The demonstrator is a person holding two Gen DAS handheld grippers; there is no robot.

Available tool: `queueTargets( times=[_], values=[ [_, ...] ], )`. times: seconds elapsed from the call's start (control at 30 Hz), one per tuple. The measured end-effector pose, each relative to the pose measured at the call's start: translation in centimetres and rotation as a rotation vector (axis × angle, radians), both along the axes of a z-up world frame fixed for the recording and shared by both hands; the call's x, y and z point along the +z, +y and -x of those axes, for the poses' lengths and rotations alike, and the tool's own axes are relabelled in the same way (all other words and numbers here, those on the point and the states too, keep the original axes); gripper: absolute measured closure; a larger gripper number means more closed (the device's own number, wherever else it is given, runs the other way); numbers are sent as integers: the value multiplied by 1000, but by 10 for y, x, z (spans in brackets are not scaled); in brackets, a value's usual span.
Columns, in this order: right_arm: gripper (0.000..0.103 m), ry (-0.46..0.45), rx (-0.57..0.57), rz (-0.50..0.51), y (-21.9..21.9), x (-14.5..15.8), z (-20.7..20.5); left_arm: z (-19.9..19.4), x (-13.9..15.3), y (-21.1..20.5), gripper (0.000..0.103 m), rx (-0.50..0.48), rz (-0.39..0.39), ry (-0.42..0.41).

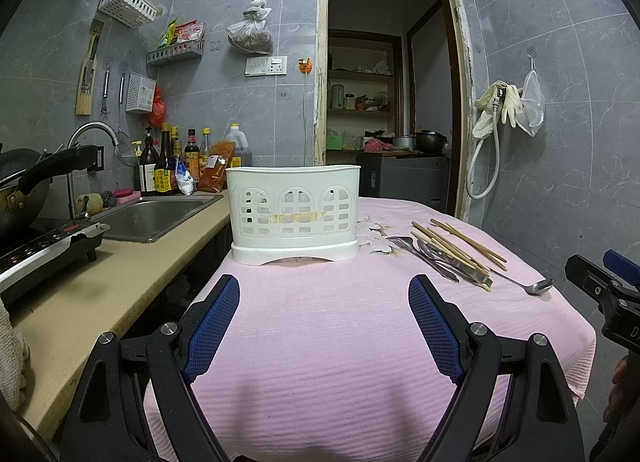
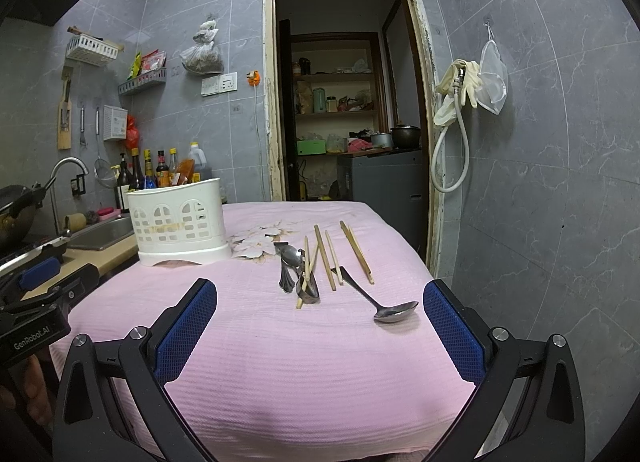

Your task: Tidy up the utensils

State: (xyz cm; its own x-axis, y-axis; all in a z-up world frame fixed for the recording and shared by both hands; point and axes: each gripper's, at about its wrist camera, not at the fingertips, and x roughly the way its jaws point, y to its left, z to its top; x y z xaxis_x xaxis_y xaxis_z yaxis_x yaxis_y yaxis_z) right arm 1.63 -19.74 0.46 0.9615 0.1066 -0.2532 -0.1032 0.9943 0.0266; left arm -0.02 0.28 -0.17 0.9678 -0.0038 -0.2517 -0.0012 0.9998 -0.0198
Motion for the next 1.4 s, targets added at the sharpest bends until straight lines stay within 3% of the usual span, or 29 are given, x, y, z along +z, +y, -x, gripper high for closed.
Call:
queueTargets(
  times=[0.8,1.4],
  values=[
    [0,-11,0,6,7,9,6,-12,1,-3,20,25,-12,31],
    [0,18,39,47,-12,13,-43,-66,12,-4,20,38,-50,98]
  ],
)
